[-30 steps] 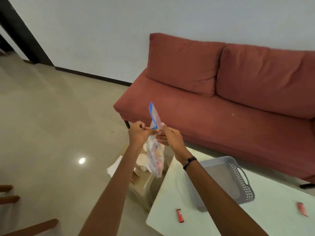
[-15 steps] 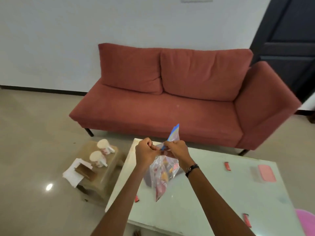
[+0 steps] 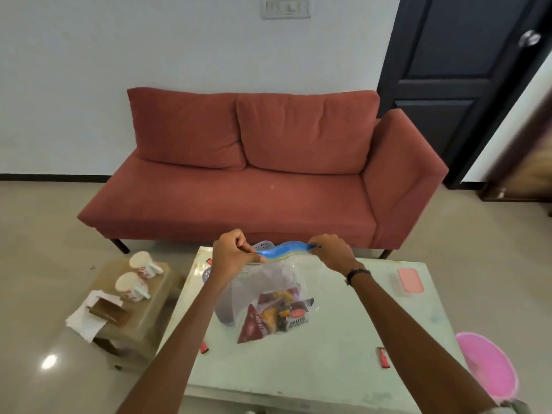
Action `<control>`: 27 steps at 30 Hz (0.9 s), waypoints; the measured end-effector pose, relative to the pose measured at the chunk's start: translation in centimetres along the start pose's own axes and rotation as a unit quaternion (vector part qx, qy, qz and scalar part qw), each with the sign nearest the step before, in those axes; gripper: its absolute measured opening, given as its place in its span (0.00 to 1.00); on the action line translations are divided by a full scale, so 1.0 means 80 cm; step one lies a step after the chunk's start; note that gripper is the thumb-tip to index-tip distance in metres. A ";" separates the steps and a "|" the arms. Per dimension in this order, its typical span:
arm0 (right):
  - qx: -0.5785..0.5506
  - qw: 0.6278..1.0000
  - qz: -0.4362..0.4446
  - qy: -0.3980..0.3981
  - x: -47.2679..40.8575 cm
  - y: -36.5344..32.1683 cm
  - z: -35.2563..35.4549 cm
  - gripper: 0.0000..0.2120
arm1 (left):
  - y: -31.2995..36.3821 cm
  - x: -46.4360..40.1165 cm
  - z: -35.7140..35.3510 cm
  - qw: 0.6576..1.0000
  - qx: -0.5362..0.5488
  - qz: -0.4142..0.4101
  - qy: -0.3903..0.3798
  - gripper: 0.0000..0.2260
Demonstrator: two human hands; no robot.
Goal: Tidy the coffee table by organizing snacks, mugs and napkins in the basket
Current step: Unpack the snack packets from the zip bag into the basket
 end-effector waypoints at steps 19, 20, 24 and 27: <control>-0.395 0.910 -0.123 0.008 0.026 -0.076 -0.080 0.11 | -0.062 0.017 -0.064 0.963 0.113 0.236 -0.066 0.18; -0.406 0.904 -0.130 0.016 0.026 -0.079 -0.085 0.10 | -0.069 0.017 -0.066 0.960 0.125 0.241 -0.072 0.17; -0.444 0.882 -0.155 0.033 0.032 -0.087 -0.106 0.10 | -0.089 0.009 -0.063 0.955 0.144 0.238 -0.099 0.11; -0.444 0.878 -0.174 0.032 0.035 -0.094 -0.120 0.13 | -0.097 0.011 -0.050 0.951 0.150 0.247 -0.107 0.07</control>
Point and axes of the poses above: each hand's wrist, its own x-axis away from the middle knuckle, its own z-axis out of the back of the hand, y = z × x, the point moved 8 cm from there along -x, towards the middle knuckle, and after that the axes turned 4 degrees about -y, right-handed, at the moved point
